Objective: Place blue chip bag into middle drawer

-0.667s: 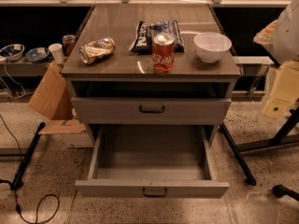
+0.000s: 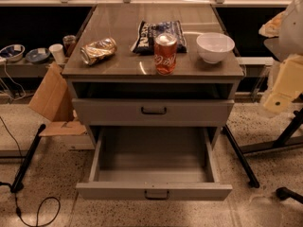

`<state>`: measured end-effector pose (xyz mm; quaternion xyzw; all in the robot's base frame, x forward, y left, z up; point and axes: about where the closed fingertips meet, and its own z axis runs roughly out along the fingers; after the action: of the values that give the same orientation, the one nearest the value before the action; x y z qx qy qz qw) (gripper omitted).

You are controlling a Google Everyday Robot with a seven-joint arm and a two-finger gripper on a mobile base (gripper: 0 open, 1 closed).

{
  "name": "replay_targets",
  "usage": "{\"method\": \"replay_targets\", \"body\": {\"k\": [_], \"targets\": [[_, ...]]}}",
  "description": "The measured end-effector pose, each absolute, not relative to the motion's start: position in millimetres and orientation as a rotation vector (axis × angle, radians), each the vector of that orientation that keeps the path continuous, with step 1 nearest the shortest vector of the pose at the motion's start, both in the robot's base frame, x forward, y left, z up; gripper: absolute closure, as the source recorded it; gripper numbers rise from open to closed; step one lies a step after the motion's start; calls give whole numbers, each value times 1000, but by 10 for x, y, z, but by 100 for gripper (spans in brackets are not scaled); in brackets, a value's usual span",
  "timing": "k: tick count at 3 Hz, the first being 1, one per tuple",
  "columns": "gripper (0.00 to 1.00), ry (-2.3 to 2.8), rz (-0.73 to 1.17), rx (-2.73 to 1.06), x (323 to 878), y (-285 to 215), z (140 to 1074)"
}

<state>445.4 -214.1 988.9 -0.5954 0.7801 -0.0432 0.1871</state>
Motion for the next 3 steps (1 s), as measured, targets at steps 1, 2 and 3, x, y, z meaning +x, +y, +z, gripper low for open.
{"method": "replay_targets", "body": {"k": [1, 2, 3], "targets": [[0, 2127, -157, -1588, 4650, -2058, 10174], [0, 2040, -161, -1526, 4929, -1859, 10519], [0, 1951, -159, -1505, 5258, -1496, 10887]]}}
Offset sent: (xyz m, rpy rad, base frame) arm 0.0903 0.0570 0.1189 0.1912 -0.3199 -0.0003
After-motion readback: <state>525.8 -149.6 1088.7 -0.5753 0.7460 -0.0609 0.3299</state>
